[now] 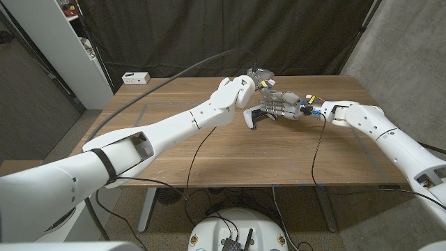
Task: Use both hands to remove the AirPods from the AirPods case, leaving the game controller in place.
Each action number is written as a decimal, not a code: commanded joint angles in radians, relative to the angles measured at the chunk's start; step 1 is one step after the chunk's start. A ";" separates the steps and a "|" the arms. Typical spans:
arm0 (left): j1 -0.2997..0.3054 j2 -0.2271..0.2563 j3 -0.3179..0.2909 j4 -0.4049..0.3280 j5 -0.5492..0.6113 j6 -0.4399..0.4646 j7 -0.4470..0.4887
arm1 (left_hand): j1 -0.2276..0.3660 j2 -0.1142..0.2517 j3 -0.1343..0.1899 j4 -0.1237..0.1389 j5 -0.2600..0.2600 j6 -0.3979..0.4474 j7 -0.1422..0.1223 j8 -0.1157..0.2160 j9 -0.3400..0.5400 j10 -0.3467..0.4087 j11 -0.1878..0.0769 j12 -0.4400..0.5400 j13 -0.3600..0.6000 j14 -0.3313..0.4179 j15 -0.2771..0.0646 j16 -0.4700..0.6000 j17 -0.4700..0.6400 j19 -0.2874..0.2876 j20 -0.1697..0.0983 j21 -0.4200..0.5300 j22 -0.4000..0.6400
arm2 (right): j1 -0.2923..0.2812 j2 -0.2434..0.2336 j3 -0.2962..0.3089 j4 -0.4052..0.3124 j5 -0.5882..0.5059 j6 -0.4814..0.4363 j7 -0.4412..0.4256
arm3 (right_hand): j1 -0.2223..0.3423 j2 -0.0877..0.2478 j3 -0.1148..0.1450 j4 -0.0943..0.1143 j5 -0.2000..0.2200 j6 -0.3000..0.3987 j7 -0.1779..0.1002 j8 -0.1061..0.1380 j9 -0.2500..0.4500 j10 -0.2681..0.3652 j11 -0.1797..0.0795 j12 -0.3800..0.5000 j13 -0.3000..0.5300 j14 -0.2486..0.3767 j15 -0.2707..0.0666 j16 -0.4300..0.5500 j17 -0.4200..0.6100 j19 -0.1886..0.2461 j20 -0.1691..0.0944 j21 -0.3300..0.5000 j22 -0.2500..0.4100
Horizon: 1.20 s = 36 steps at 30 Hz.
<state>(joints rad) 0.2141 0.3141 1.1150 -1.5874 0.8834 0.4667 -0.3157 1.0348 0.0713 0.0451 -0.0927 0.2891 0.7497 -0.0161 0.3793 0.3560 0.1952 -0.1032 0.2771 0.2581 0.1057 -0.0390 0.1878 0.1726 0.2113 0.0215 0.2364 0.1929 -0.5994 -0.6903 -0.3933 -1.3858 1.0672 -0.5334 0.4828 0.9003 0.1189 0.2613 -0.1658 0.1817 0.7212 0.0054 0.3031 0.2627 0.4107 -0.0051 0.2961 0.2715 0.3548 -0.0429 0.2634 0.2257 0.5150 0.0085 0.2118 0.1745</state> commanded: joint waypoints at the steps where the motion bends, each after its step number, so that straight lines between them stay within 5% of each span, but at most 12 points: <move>1: 0.003 0.002 0.000 -0.007 -0.003 0.000 -0.010 | 0.032 0.036 -0.005 -0.002 0.005 0.107 -0.097 0.055 0.122 0.005 -0.004 -0.001 0.002 0.009 -0.055 -0.002 0.002 0.008 -0.001 -0.003 0.003 | -0.009 0.003 0.010 -0.005 0.010 0.001 -0.028 | 0.018 0.005 0.007 0.005 0.004 0.058 -0.031 0.019 0.012 0.017 -0.005 0.011 0.005 0.017 -0.043 0.015 0.008 0.013 -0.006 0.007 0.004; 18: -0.002 -0.005 0.009 -0.011 0.008 0.008 -0.027 | 0.031 0.041 -0.015 0.003 0.006 0.101 -0.095 0.046 0.121 0.007 -0.004 -0.003 0.003 0.009 -0.057 -0.002 0.003 0.009 -0.002 -0.004 0.003 | -0.027 -0.005 0.023 -0.005 0.020 0.010 -0.031 | 0.104 0.029 0.020 0.000 -0.001 0.187 -0.059 0.098 0.066 0.094 -0.048 0.041 0.024 0.075 -0.096 0.053 0.025 0.037 -0.030 0.011 0.007; 26: -0.002 0.014 -0.002 -0.043 0.009 0.003 -0.042 | -0.080 -0.012 -0.092 0.056 -0.006 0.020 -0.093 -0.036 0.074 0.002 -0.002 -0.007 0.002 0.007 -0.061 0.001 0.007 0.001 0.001 -0.009 0.003 | -0.039 -0.012 0.028 -0.009 0.020 0.023 -0.026 | 0.119 0.029 0.017 0.001 -0.004 0.205 -0.062 0.115 0.081 0.112 -0.051 0.048 0.029 0.081 -0.108 0.060 0.029 0.041 -0.033 0.012 0.008; 36: 0.010 0.033 -0.024 -0.082 0.022 0.006 -0.041 | -0.164 -0.051 -0.151 0.096 0.004 -0.016 -0.084 -0.082 0.044 0.000 0.002 -0.010 0.000 0.006 -0.046 0.003 0.011 -0.008 0.009 -0.013 0.003 | -0.056 -0.014 0.037 -0.015 0.023 0.042 -0.030 | 0.129 0.026 0.014 0.002 -0.005 0.215 -0.069 0.126 0.093 0.117 -0.059 0.049 0.032 0.081 -0.113 0.064 0.032 0.041 -0.040 0.012 0.008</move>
<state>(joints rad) 0.2137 0.3296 1.1130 -1.6312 0.8927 0.4728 -0.3555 0.8871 0.0246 -0.0928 -0.0013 0.2855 0.7406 -0.1033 0.3021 0.4048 0.1968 -0.1048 0.2698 0.2553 0.1090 -0.0356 0.1878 0.1796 0.2062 0.0266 0.2248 0.1928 -0.6371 -0.6991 -0.3641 -1.3951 1.0897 -0.5073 0.4559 1.0150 0.1436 0.2757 -0.1666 0.1768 0.8226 0.0428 0.4221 0.3122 0.5203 -0.0611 0.3409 0.2998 0.4308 -0.0448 0.3224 0.2535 0.5485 -0.0252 0.2190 0.1795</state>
